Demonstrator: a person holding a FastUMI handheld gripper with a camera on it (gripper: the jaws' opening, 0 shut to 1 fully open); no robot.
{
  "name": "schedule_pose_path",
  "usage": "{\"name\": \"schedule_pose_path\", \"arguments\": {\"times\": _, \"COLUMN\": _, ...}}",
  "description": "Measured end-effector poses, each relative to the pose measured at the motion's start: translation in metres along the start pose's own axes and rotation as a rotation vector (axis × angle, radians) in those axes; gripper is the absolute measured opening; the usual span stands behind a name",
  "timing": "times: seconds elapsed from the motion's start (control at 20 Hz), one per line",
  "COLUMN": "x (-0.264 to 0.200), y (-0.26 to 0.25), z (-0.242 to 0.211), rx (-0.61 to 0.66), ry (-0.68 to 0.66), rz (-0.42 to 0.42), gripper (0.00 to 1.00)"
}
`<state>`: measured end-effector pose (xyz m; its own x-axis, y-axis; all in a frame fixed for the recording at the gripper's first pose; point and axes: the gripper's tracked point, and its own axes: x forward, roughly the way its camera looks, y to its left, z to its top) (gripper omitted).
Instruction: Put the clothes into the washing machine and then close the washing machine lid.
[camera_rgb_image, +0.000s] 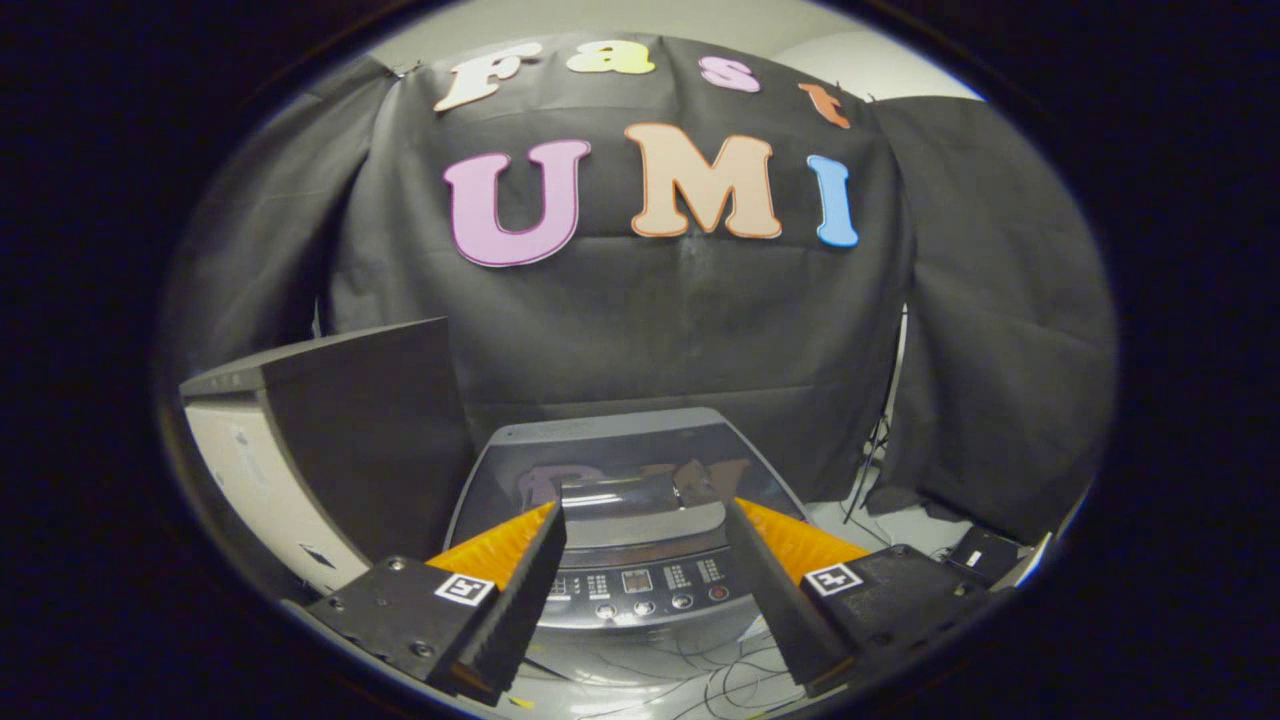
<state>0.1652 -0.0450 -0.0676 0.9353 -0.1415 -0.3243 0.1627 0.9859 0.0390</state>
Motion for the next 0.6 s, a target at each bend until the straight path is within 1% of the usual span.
{"name": "schedule_pose_path", "arguments": {"times": 0.1, "x": -0.024, "y": 0.008, "z": -0.006, "rx": 0.005, "ry": -0.007, "rz": 0.017, "gripper": 0.97}}
{"name": "schedule_pose_path", "arguments": {"times": 0.15, "x": -0.039, "y": 0.011, "z": -0.001, "rx": 0.024, "ry": -0.038, "rz": 0.015, "gripper": 0.98}}
{"name": "schedule_pose_path", "arguments": {"times": 0.25, "x": -0.064, "y": 0.021, "z": 0.012, "rx": 0.059, "ry": -0.096, "rz": 0.038, "gripper": 0.97}}
{"name": "schedule_pose_path", "arguments": {"times": 0.35, "x": -0.081, "y": 0.03, "z": 0.013, "rx": 0.068, "ry": -0.103, "rz": 0.063, "gripper": 0.97}}
{"name": "schedule_pose_path", "arguments": {"times": 0.5, "x": -0.117, "y": 0.038, "z": 0.02, "rx": 0.092, "ry": -0.147, "rz": 0.103, "gripper": 0.97}}
{"name": "schedule_pose_path", "arguments": {"times": 0.6, "x": -0.136, "y": 0.027, "z": 0.026, "rx": 0.093, "ry": -0.185, "rz": 0.08, "gripper": 0.97}}
